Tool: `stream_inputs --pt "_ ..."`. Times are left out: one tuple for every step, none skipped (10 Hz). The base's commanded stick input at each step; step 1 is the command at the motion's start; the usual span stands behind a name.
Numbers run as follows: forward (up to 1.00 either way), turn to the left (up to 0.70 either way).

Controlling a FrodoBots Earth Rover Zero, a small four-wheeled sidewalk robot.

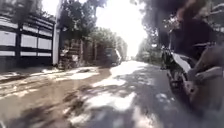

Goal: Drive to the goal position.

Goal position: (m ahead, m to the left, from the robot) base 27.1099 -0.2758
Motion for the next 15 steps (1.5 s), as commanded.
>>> stream_inputs --pt "1.00 -0.39" --pt "1.00 -0.37" --pt "1.00 -0.30" --pt "1.00 0.00" --pt "1.00 0.00" --pt "1.00 0.00" --pt "1.00 0.00" --pt "1.00 0.00" --pt "1.00 0.00" --pt "1.00 -0.15" --pt "1.00 -0.33" --pt "1.00 -0.40" --pt "1.00 -0.40" --pt "1.00 -0.40" --pt "1.00 -0.40"
